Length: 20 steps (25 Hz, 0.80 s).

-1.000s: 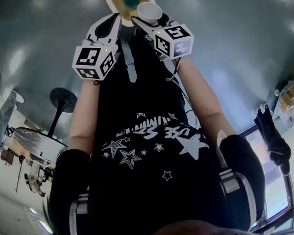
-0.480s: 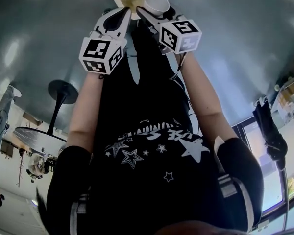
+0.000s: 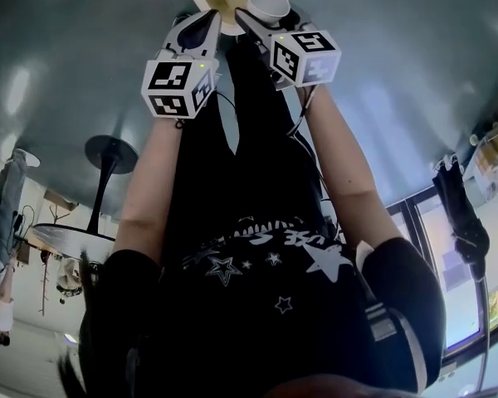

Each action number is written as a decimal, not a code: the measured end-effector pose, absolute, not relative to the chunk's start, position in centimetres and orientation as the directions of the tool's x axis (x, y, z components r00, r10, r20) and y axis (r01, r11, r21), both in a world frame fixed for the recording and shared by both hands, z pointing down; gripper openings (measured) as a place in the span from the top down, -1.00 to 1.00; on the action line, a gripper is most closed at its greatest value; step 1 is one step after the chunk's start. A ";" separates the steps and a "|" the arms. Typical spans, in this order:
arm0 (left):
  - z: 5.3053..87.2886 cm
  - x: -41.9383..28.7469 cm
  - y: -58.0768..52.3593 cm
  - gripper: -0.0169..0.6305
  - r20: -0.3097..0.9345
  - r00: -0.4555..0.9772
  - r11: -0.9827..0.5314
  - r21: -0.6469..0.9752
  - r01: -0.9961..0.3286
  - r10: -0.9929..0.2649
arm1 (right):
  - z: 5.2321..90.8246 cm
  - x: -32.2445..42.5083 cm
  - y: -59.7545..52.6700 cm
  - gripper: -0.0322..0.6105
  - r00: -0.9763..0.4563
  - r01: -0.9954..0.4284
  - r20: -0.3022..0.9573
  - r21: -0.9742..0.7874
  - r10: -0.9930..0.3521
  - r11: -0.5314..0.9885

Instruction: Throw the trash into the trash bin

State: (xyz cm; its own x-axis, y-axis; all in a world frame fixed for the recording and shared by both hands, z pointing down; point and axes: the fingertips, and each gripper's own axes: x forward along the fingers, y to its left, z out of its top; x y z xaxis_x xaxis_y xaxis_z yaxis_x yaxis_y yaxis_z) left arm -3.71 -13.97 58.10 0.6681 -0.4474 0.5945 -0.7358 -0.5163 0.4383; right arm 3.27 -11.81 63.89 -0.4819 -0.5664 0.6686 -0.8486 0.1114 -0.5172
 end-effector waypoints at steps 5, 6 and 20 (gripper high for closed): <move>60.4 -4.2 -15.1 0.91 0.612 0.651 -0.494 0.437 -0.751 -0.448 | 66.2 3.3 -12.5 -0.11 -0.472 -0.860 0.695 -0.497 -0.542 0.112; 60.8 -4.3 -15.1 0.91 0.617 0.651 -0.493 0.439 -0.751 -0.443 | 66.5 3.3 -12.3 -0.11 -0.470 -0.862 0.700 -0.494 -0.537 0.112; 64.9 -6.4 -16.8 0.91 0.664 0.634 -0.481 0.438 -0.759 -0.395 | 70.9 1.6 -12.4 -0.12 -0.484 -0.859 0.766 -0.509 -0.423 0.061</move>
State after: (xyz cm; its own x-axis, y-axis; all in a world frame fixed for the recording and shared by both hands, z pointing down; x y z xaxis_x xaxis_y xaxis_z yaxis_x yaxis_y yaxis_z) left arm -6.37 -16.84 64.95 0.6342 -0.3953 0.6645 -0.7592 -0.4814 0.4381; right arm 1.65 -12.40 70.91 -0.4840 -0.4228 0.7662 -0.8586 0.0605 -0.5090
